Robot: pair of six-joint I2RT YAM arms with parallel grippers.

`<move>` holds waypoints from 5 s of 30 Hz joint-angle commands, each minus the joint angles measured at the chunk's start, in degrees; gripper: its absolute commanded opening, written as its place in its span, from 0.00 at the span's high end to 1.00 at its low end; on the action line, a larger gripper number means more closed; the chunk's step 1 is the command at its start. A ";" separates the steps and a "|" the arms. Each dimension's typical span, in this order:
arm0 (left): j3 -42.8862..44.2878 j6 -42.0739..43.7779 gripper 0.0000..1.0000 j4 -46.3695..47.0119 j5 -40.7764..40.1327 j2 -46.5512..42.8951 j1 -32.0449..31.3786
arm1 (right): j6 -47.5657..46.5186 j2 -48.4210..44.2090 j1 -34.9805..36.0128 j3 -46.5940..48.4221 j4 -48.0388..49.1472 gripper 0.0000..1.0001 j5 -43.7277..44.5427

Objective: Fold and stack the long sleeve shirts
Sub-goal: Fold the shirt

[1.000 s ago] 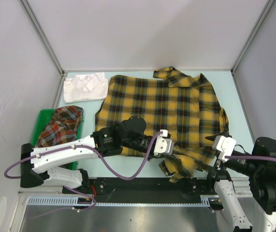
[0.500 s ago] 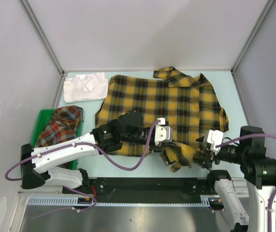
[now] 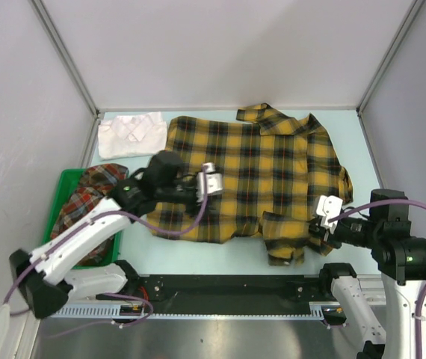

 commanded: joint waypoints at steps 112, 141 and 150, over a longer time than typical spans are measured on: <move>13.17 29.76 1.00 -16.27 -13.82 41.34 43.29 | -23.81 86.19 5.40 61.96 12.81 0.81 8.25; 0.79 36.43 0.24 -27.35 -9.14 27.64 41.71 | 18.37 61.68 -28.97 3.43 19.38 0.59 17.92; -12.40 41.80 0.26 -12.52 -18.64 20.08 41.62 | 18.21 64.05 -29.14 -1.06 24.58 0.57 23.64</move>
